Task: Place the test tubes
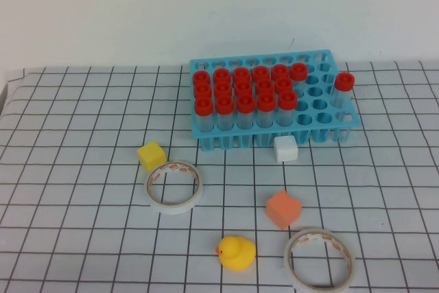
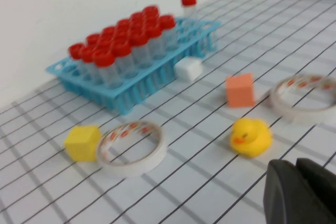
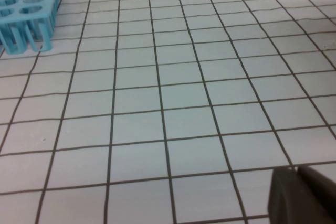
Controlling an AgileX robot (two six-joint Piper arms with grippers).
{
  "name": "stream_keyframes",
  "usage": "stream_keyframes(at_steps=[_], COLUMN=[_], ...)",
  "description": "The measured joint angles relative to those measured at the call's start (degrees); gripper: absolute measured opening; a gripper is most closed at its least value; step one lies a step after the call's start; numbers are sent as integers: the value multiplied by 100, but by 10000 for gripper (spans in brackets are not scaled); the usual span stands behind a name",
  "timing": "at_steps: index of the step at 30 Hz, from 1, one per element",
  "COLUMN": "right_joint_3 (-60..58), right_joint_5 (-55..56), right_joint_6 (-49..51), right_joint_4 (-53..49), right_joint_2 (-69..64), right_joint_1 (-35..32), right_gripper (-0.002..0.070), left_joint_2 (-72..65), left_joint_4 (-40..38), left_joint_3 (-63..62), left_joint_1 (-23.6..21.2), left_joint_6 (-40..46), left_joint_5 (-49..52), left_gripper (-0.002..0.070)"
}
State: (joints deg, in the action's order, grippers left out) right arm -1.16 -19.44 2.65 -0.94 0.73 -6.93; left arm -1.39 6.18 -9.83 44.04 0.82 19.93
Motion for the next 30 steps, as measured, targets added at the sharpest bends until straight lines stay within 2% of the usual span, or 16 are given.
stream_keyframes(at_steps=[3, 4, 13, 18, 22, 26, 30], right_joint_3=[0, 0, 0, 0, 0, 0, 0], right_joint_5=[0, -4, -4, -13, -13, -13, -13], right_joint_6=[0, 0, 0, 0, 0, 0, 0], right_joint_4=[0, 0, 9, 9, 9, 9, 9], right_joint_2=[0, 0, 0, 0, 0, 0, 0], right_joint_1=[0, 0, 0, 0, 0, 0, 0], right_gripper=[-1, -1, -1, -1, -1, -1, -1], left_joint_2=[11, 51, 211, 211, 211, 214, 223], left_joint_4=[52, -78, -19, -103, -228, -314, -350], left_joint_3=[149, 220, 676, 888, 1097, 1097, 1097], left_joint_1=[-356, -800, -3335, -4375, -4685, -4702, -4702], left_joint_6=[0, 0, 0, 0, -9, -82, -136], left_joint_5=[0, -10, -357, -428, -578, -712, -411], left_gripper=[-1, -1, -1, -1, -1, -1, -1])
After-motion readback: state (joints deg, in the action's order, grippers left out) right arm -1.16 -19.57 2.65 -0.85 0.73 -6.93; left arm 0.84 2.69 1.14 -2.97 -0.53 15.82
